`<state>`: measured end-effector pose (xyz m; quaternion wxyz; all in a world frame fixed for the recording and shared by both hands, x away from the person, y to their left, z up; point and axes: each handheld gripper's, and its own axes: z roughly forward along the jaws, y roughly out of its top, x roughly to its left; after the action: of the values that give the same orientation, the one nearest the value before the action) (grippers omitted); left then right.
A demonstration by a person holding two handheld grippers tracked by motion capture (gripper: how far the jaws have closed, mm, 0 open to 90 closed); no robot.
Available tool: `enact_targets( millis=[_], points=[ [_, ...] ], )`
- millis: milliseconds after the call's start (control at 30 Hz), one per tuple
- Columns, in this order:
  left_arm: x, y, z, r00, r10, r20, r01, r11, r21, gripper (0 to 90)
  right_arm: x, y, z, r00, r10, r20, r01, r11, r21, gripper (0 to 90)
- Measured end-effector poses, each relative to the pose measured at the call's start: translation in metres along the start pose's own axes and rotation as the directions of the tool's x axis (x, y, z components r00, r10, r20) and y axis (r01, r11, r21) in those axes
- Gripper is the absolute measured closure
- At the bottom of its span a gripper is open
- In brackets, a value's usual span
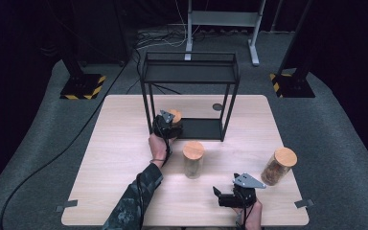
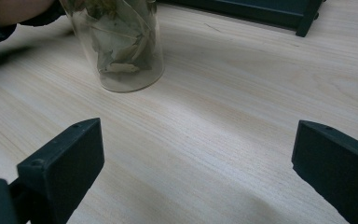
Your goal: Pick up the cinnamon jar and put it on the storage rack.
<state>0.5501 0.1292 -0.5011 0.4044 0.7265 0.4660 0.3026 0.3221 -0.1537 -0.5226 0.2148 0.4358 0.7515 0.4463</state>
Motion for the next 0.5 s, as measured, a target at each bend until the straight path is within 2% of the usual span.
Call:
enact_targets(
  millis=[167,367,433,500],
  points=[
    [0.0015,0.0016,0.0028,1.0,-0.002,0.002,0.002,1.0,0.005,25.6,0.0,0.0,0.0001,1.0,-0.001,-0.002,0.001,1.0,0.001,1.6],
    [0.0041,0.0008,0.0053,0.9993,-0.032,0.019,0.032,0.9995,0.0,25.6,0.0002,0.0001,0.0001,1.0,-0.004,-0.001,0.004,1.0,0.002,1.6],
    [0.0058,0.001,0.007,0.9981,-0.054,0.031,0.054,0.9985,0.003,25.6,0.0002,0.0002,0.0003,1.0,-0.004,-0.002,0.004,1.0,0.004,1.6],
    [0.0062,0.0011,0.0078,0.9981,-0.055,0.029,0.055,0.9985,0.003,25.5,0.0004,0.0002,0.0003,1.0,-0.005,-0.001,0.005,1.0,0.005,1.6]
  ],
)
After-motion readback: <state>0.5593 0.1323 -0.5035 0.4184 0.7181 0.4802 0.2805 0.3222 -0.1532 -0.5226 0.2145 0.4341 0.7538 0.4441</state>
